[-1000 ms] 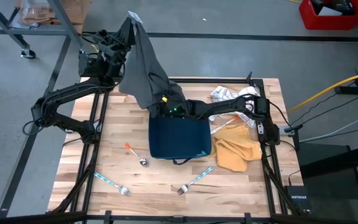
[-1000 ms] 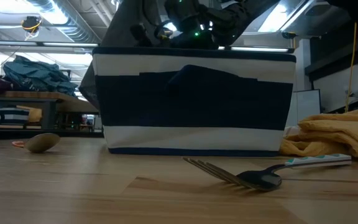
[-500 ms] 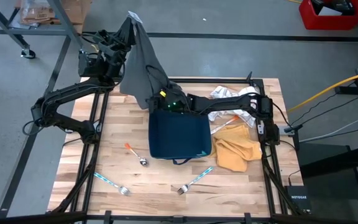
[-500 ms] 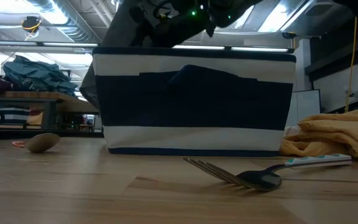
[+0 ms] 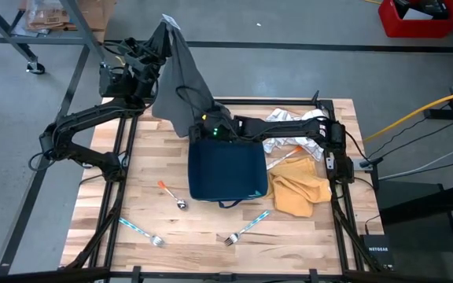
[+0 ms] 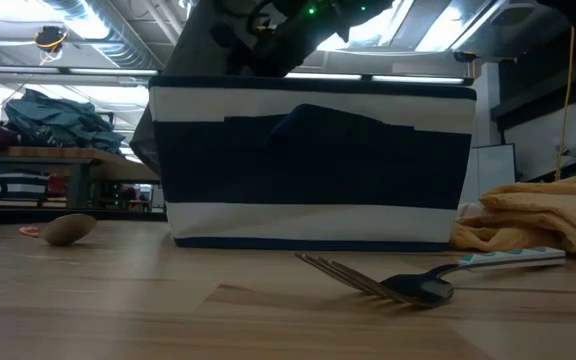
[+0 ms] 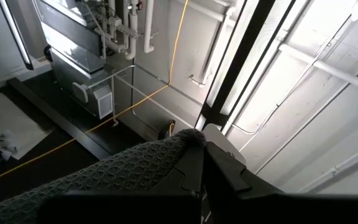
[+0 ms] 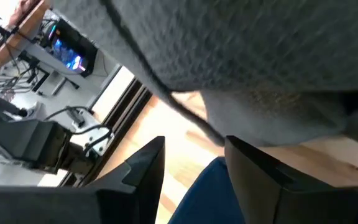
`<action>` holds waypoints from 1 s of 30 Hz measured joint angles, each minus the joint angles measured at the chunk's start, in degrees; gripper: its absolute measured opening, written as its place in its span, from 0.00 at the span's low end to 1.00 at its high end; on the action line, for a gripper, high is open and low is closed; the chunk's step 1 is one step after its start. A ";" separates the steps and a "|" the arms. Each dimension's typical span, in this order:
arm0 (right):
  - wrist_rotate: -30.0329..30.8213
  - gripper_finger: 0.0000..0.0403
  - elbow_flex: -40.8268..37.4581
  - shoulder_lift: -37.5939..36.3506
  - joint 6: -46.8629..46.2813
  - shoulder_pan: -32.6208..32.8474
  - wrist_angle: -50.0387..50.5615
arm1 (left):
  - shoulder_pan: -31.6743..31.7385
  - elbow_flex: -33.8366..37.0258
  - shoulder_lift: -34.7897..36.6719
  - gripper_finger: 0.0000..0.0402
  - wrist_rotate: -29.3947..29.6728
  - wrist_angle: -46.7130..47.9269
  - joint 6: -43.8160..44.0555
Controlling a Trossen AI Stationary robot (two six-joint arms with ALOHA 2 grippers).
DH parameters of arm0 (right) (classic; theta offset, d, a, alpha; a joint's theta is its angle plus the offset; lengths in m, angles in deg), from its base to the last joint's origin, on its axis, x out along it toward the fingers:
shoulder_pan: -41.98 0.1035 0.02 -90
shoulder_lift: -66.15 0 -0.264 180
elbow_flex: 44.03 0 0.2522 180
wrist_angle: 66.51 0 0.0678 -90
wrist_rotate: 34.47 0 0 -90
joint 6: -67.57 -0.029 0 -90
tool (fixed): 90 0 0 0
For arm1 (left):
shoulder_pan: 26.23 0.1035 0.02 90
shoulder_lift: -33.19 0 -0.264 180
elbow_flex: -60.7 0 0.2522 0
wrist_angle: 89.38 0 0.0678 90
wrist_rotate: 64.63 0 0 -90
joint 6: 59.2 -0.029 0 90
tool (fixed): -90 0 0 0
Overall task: Fold towel
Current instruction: Fold the gray towel
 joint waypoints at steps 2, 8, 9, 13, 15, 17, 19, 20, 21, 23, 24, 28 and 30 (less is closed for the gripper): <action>1.25 0.42 0.00 0.19 0.22 -0.09 -0.38 | -0.01 0.00 0.00 0.00 0.00 0.00 0.01; 0.28 0.42 -0.03 1.39 0.32 -0.39 -5.27 | -0.01 0.00 0.02 0.00 0.00 0.01 0.02; 0.17 0.42 -0.04 1.89 0.33 -0.39 -6.69 | 0.01 0.00 0.00 0.00 0.00 0.00 0.02; -0.17 0.42 -0.05 3.28 0.34 -0.42 -10.17 | -0.02 0.00 0.02 0.00 0.00 -0.04 0.04; -0.23 0.42 -0.04 3.72 0.08 -0.43 -9.98 | -0.02 0.00 0.02 0.00 0.00 -0.02 0.04; -0.80 0.42 -0.04 4.48 0.05 -0.49 -10.40 | -0.02 0.00 0.02 0.00 0.00 -0.04 0.04; -2.30 0.42 -0.11 4.79 0.08 -0.72 -9.94 | -0.02 0.00 0.02 0.00 0.00 -0.02 0.06; -2.78 0.41 -0.11 5.03 0.06 -0.74 -10.67 | -0.02 0.00 0.02 0.00 0.00 -0.02 0.05; -3.20 0.39 -0.09 5.05 0.08 -0.81 -10.78 | -0.02 0.00 0.02 0.00 0.00 -0.05 0.06; -3.22 0.33 -0.09 5.07 0.08 -0.94 -10.91 | -0.02 0.00 0.02 0.00 0.00 -0.04 0.37; -3.26 0.29 -0.09 5.07 0.08 -1.13 -11.09 | -0.02 0.00 0.02 0.00 0.00 -0.04 0.74; -4.38 0.06 -0.09 5.07 0.79 -1.27 -12.98 | -0.02 0.00 0.09 0.00 0.00 -0.04 1.09; -5.32 0.03 -0.09 5.07 2.89 -1.19 -13.81 | 0.00 0.00 0.25 0.00 0.00 -0.03 1.02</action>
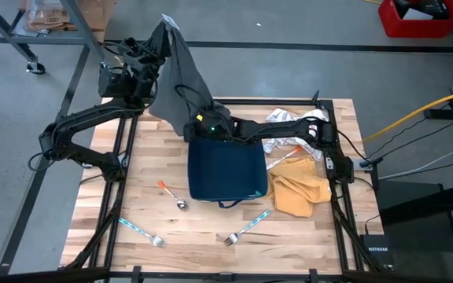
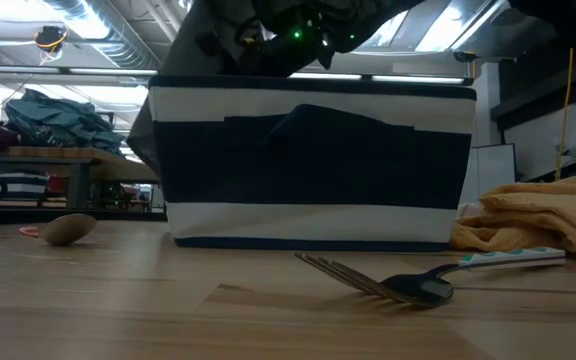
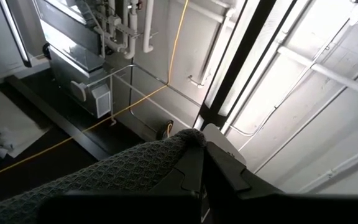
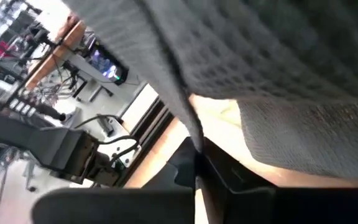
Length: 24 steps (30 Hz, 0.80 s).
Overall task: Fold towel
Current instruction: Fold the gray towel
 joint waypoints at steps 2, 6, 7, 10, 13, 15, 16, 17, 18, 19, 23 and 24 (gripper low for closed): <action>0.03 0.04 0.10 -0.25 0.14 0.03 0.36 | 0.08 0.00 0.19 0.00 0.00 -0.03 -0.41; -0.38 0.02 1.81 -1.43 0.84 0.07 5.05 | 0.63 0.00 0.93 0.00 -0.01 0.02 -2.41; -0.46 0.02 2.63 -1.71 1.66 0.07 6.31 | 0.91 0.00 1.06 0.00 -0.04 -0.17 -2.96; -0.81 0.02 5.72 -3.35 3.07 0.07 12.26 | 2.41 0.02 1.89 0.00 -0.02 -0.06 -4.42; -0.04 0.01 9.59 -4.92 6.84 0.07 18.47 | 4.61 0.02 2.95 0.00 0.22 -0.01 -6.07; 0.91 0.01 12.83 -5.73 8.95 0.08 22.44 | 6.19 0.02 3.65 0.00 0.28 0.03 -7.38; 1.43 0.01 14.92 -6.02 9.78 0.09 24.51 | 7.00 0.02 4.05 0.00 0.33 -0.03 -7.92; 1.71 0.01 17.04 -6.51 10.83 0.07 26.55 | 7.93 0.02 4.47 0.00 0.38 0.03 -8.90; 1.99 0.01 19.19 -6.83 12.24 0.07 28.99 | 8.74 0.02 4.78 0.00 0.50 0.07 -9.38; 2.65 0.01 21.30 -7.07 13.73 0.07 30.75 | 9.42 0.02 5.14 0.00 0.51 0.07 -10.23; 8.08 0.01 29.69 -7.94 19.78 0.09 35.30 | 12.75 0.02 6.40 0.00 0.66 0.10 -12.50; 9.74 0.01 31.70 -8.18 21.64 0.00 35.81 | 13.39 0.02 6.71 0.00 0.68 0.12 -13.04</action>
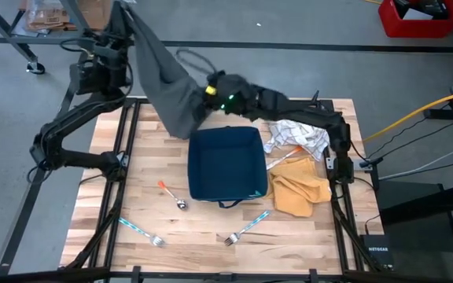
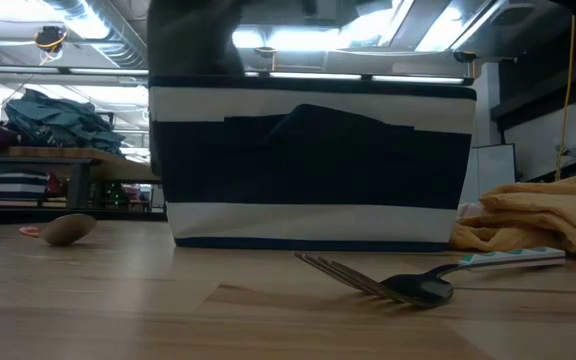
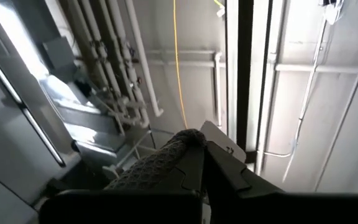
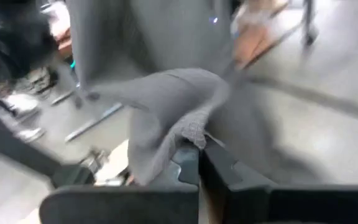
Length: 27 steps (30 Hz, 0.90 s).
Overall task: Fold towel
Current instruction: Fold the gray towel
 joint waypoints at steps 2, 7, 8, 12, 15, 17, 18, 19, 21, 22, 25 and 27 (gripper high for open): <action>3.55 0.01 4.14 -0.13 4.06 -0.27 1.09 | 1.33 0.00 0.61 0.00 -0.01 0.05 -0.46; 8.09 0.01 4.73 -3.23 13.70 -1.99 -7.02 | 2.80 0.00 1.85 0.00 0.00 0.17 -0.22; 8.35 0.01 4.73 -3.94 14.65 -2.67 -8.03 | 2.79 0.00 2.02 0.00 0.00 0.22 -0.23; 9.79 0.01 5.03 -5.88 15.58 -6.09 -8.72 | 2.79 0.00 2.56 0.00 -0.13 1.41 -0.61; 10.45 0.01 6.14 -6.73 15.73 -8.92 -8.35 | 2.79 0.00 2.54 0.00 -1.21 1.82 -0.60; 10.45 0.01 6.25 -7.44 15.73 -10.55 -9.06 | 2.79 0.00 2.50 0.00 -2.28 2.83 -1.25; 10.46 0.01 6.18 -7.79 15.74 -11.51 -9.01 | 2.79 0.00 2.51 0.00 -2.67 3.66 -2.00; 10.46 0.01 6.27 -7.98 15.76 -12.23 -9.11 | 2.79 0.00 2.52 0.00 -3.03 4.52 -2.50; 10.42 0.01 6.31 -8.53 15.76 -13.74 -9.44 | 2.79 0.00 2.50 0.00 -3.11 6.41 -4.35; 10.11 0.01 6.31 -8.65 15.77 -14.56 -9.46 | 2.79 0.00 2.50 0.00 -3.08 7.38 -5.56; 8.93 0.00 6.31 -8.70 15.74 -16.74 -9.78 | 2.79 0.00 2.50 0.00 -3.03 10.03 -10.23; 8.12 0.00 6.28 -8.67 15.74 -18.06 -9.84 | 2.79 0.00 2.50 0.00 -3.05 11.39 -13.40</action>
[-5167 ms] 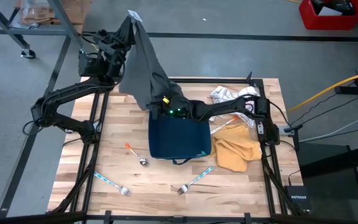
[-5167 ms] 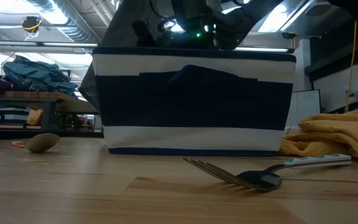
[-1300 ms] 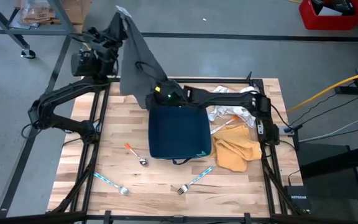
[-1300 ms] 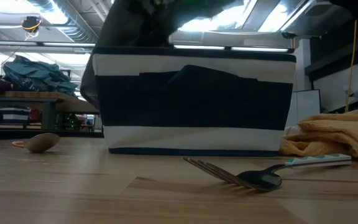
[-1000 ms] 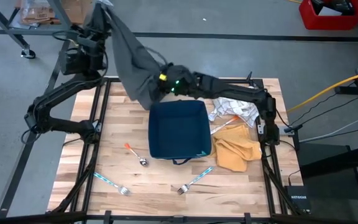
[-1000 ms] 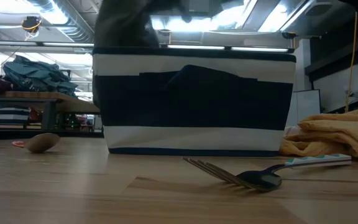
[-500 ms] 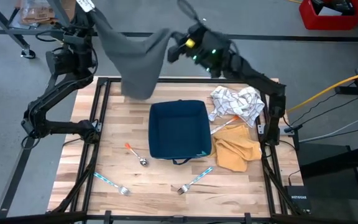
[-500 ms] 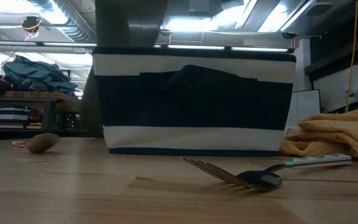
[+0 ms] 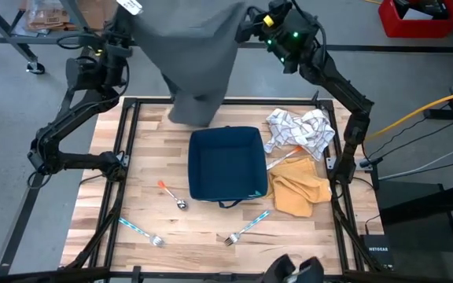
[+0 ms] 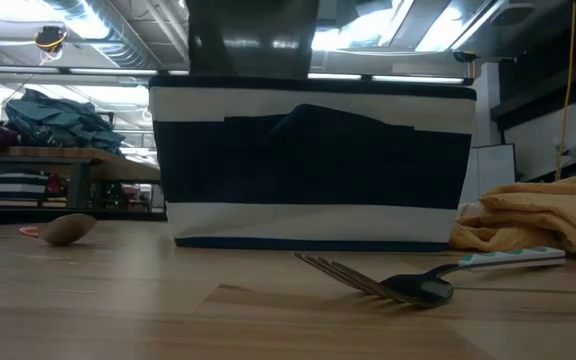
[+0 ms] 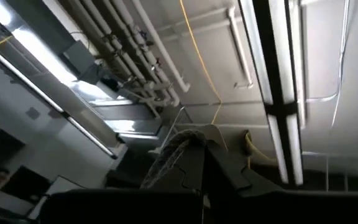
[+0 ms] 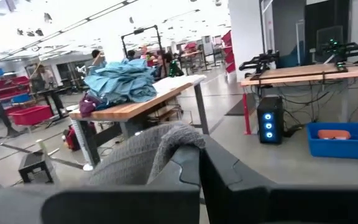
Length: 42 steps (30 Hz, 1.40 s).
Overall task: Fold towel
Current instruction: Fold the gray towel
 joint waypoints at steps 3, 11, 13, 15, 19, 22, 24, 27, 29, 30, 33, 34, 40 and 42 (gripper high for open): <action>-1.61 0.00 -0.01 0.00 0.00 -2.10 -0.61 | 0.11 0.00 -0.07 0.00 1.37 1.80 -7.73; -4.08 0.00 -0.01 0.09 -3.36 -8.54 -9.45 | 1.98 0.00 -0.09 0.00 13.07 10.51 -6.23; -7.23 0.00 -0.01 0.09 -6.78 -9.99 -11.45 | 1.97 0.00 -0.07 0.00 12.39 12.23 -1.84; -11.10 0.00 -0.01 0.09 -12.02 -11.17 -12.61 | 1.96 0.00 -0.10 0.00 11.79 13.04 -0.46; -17.28 0.00 -0.01 0.09 -19.85 -12.64 -11.74 | 1.88 0.00 -0.26 0.00 11.47 12.69 -0.88; -18.14 0.00 -0.65 0.11 -19.91 -12.75 -11.55 | 2.06 0.00 -0.17 0.00 11.59 12.11 -0.98; -18.14 0.00 -0.76 0.11 -19.68 -12.73 -10.31 | 2.66 0.00 -0.15 0.00 11.56 12.15 -0.88; -18.27 0.00 -0.76 0.09 -19.65 -12.62 -6.15 | 2.73 0.00 -0.15 0.00 8.89 12.67 1.64; -19.60 0.00 -0.76 -0.02 -19.65 -12.62 -1.13 | 2.69 0.00 -0.13 0.00 4.58 12.61 6.04; -20.66 0.00 -0.76 -0.05 -19.65 -12.62 1.81 | 2.54 0.00 -0.03 0.00 1.69 12.73 8.99; -24.70 0.00 -0.76 -0.13 -19.65 -12.60 11.50 | 2.14 0.00 0.37 0.00 -8.71 15.19 16.07; -25.78 0.00 -0.76 -0.13 -19.75 -12.60 14.77 | 1.80 0.00 0.66 0.00 -11.70 16.88 17.42; -31.29 0.00 -0.78 0.01 -19.46 -12.53 32.62 | -1.38 -0.02 2.27 0.00 -17.45 37.70 13.21; -31.79 0.00 -0.78 0.28 -19.46 -12.50 37.91 | -2.24 -0.02 2.27 0.00 -17.45 45.06 9.59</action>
